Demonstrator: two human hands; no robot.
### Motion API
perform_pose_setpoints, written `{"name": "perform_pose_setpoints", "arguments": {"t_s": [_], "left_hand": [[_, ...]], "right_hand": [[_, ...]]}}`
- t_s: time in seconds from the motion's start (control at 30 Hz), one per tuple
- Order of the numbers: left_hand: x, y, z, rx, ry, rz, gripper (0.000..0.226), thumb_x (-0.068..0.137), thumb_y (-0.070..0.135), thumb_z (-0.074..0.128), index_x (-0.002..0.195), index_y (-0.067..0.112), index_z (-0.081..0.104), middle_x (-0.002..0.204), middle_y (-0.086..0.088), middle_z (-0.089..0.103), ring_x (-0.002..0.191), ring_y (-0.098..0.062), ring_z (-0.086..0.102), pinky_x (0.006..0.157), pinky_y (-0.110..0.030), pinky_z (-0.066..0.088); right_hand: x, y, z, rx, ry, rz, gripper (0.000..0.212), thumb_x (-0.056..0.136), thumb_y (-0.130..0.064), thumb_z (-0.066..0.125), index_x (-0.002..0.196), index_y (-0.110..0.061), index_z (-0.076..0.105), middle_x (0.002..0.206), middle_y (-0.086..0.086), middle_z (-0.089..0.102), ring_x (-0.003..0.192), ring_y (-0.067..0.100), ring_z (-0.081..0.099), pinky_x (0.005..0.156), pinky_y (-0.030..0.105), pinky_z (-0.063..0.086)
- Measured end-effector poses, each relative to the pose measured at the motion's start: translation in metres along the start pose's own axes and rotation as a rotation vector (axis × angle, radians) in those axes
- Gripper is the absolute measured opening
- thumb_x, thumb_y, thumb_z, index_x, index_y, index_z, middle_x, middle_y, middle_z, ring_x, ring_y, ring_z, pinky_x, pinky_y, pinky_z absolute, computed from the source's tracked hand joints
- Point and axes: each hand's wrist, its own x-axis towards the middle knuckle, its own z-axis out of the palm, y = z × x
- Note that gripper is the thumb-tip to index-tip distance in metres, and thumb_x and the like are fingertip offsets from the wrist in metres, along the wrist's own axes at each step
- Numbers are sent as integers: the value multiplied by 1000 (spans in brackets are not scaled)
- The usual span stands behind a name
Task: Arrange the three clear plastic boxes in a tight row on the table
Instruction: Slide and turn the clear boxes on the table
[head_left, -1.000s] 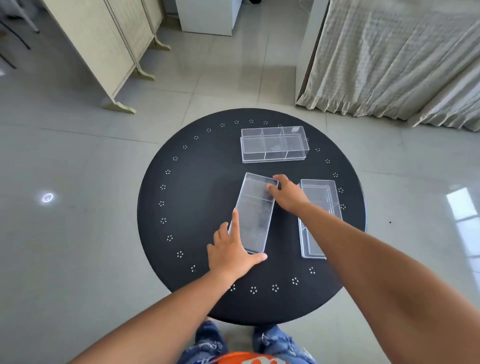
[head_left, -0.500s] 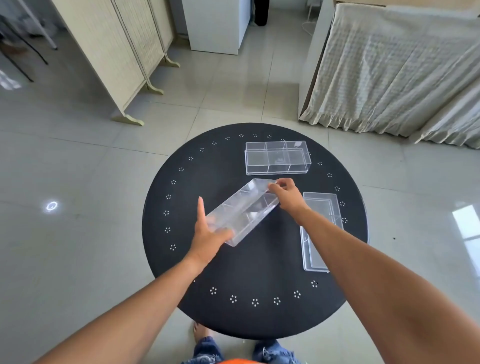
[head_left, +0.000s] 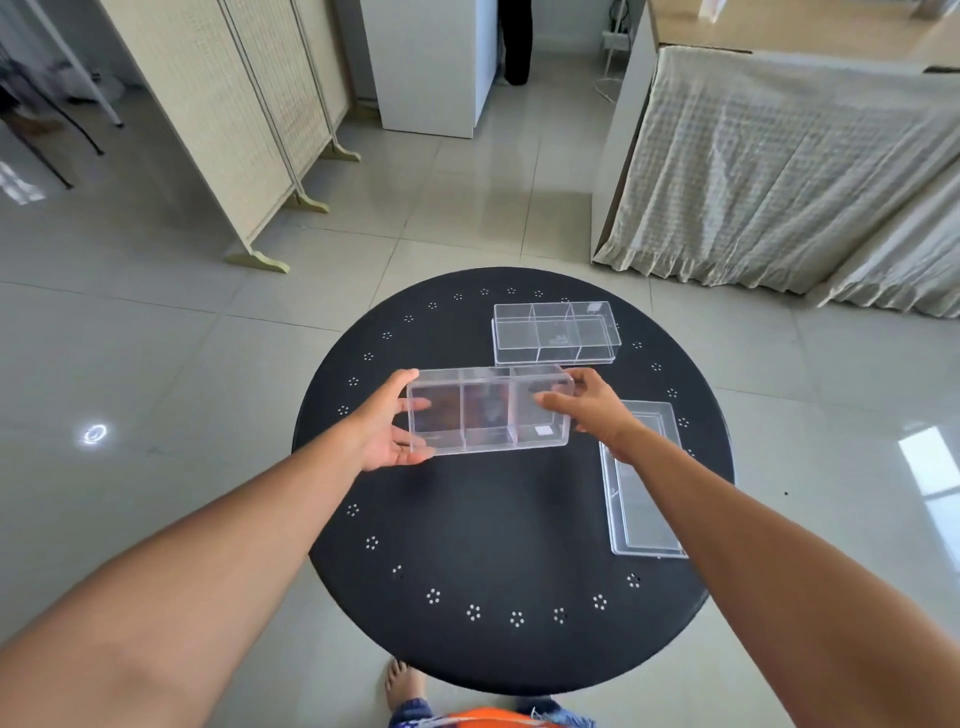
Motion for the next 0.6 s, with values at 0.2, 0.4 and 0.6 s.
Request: {"name": "perform_pose_setpoints", "arguments": {"t_s": [0.2, 0.4, 0.6], "left_hand": [[5, 2, 14, 119, 74, 20, 88, 83, 80, 29, 133, 11, 52, 119, -21, 58, 95, -43, 67, 71, -46, 58], [18, -13, 22, 318, 133, 42, 72, 95, 60, 35, 145, 7, 37, 130, -22, 55, 105, -42, 64, 84, -48, 57], [30, -27, 23, 388, 236, 69, 58, 98, 45, 44, 136, 1, 47, 131, -22, 57, 105, -37, 65, 79, -41, 56]], "right_hand": [[-3, 16, -1, -53, 124, 76, 56, 75, -43, 80, 115, -13, 57, 94, -2, 60, 85, 16, 59, 72, 32, 47], [-8, 26, 17, -49, 105, 250, 35, 86, -44, 67, 86, -9, 61, 73, 5, 57, 66, 23, 59, 63, 37, 56], [-8, 38, 31, -102, 141, 326, 32, 85, -34, 57, 82, -2, 62, 69, 12, 58, 59, 30, 61, 76, 49, 60]]}}
